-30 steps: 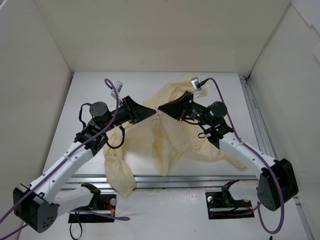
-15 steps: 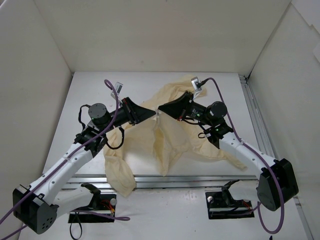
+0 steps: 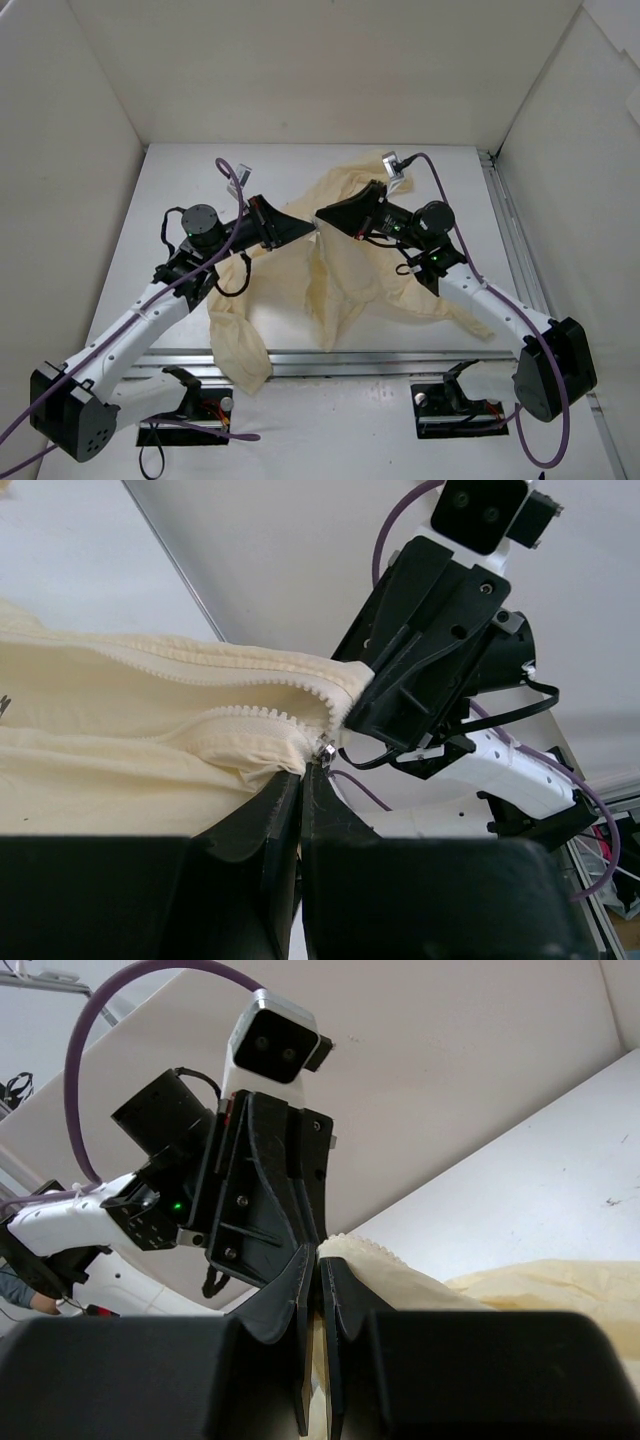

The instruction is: Zip up the jacket

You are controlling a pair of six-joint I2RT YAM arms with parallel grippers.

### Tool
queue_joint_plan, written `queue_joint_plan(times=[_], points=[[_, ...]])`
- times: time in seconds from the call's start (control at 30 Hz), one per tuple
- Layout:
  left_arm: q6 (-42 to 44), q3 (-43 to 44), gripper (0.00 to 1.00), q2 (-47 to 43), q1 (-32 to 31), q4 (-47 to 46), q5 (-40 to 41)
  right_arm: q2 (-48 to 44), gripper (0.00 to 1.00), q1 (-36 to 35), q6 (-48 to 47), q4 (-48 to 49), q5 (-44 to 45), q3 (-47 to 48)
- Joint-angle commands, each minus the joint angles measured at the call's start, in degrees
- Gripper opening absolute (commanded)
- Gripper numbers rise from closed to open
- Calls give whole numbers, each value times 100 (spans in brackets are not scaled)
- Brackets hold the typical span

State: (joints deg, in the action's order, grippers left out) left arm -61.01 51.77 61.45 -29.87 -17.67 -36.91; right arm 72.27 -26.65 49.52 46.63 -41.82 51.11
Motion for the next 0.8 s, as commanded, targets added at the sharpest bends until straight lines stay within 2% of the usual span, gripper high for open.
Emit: queue_joint_plan(times=[0.0, 0.33, 0.57, 0.63, 0.67, 0.77], points=[[212, 299, 0, 156, -63, -343, -335, 58, 0, -50, 102, 470, 201, 452], [213, 404, 0, 262, -116, -535, -493, 182, 0, -191, -47, 312, 280, 347], [108, 185, 0, 157, -116, -825, -432, 252, 0, 11, -232, -145, 245, 390], [-7, 123, 0, 148, -116, -966, -440, 252, 5, 64, -424, -522, 236, 461], [-51, 79, 0, 157, -116, -1010, -432, 226, 12, 81, -530, -698, 245, 583], [-121, 26, 0, 122, -63, -1037, -379, 147, 23, 99, -1109, -1924, 385, 916]])
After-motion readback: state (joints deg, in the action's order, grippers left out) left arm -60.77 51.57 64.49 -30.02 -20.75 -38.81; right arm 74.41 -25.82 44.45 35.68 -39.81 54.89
